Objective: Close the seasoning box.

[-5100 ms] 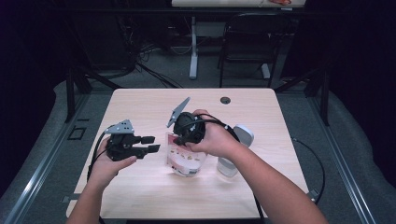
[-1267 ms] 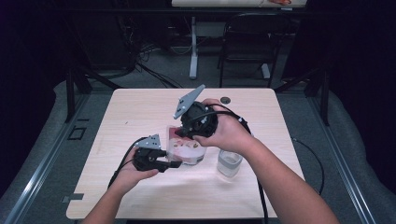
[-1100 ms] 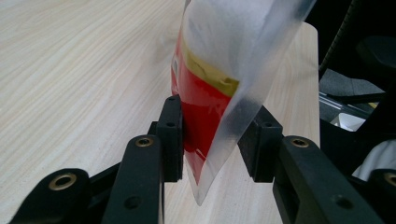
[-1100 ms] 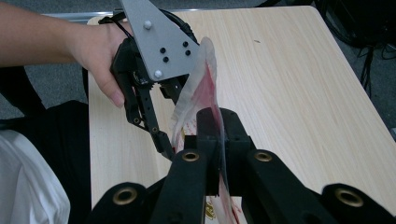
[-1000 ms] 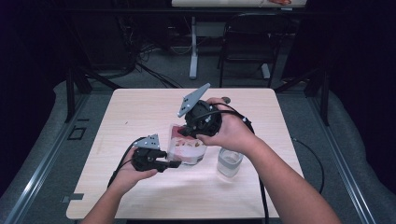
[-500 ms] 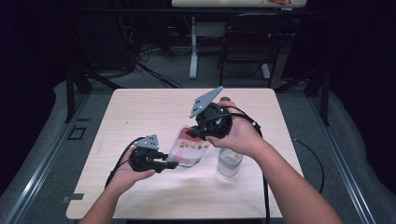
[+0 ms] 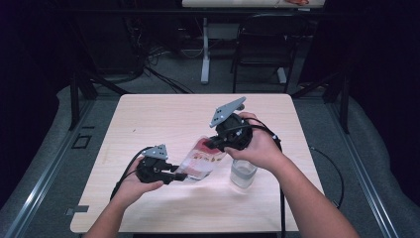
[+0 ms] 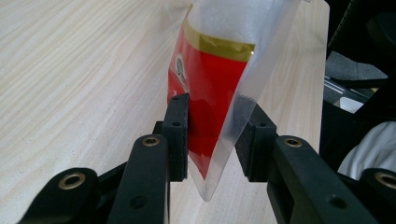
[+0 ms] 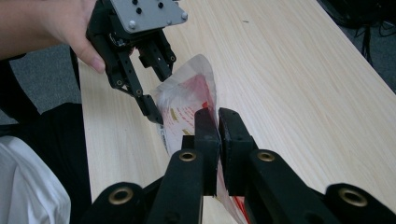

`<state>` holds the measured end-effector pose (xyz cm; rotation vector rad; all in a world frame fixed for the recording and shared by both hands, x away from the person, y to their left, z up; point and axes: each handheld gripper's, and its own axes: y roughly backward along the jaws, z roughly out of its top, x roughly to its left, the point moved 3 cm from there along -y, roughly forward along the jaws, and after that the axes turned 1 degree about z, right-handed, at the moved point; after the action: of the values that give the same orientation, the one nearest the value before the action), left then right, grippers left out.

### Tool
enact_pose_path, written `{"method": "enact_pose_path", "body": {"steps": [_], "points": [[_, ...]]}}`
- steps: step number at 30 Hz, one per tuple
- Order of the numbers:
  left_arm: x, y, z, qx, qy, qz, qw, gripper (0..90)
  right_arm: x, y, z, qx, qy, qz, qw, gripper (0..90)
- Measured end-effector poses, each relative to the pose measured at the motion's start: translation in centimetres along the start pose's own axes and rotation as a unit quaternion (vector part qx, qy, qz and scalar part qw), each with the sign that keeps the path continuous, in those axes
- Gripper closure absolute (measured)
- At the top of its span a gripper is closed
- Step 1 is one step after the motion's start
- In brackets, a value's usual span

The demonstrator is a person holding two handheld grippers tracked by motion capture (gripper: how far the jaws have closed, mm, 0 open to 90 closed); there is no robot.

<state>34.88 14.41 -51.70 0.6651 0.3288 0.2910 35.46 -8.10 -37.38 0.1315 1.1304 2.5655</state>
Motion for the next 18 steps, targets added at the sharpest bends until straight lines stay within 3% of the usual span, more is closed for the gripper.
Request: {"method": "enact_pose_path", "body": {"steps": [18], "points": [[0.3,0.3,-0.5,0.015,0.003,0.000,0.9999,69.8,-0.3,-0.2,-3.0,-0.022,-0.031,-0.004,0.9993,87.2]]}}
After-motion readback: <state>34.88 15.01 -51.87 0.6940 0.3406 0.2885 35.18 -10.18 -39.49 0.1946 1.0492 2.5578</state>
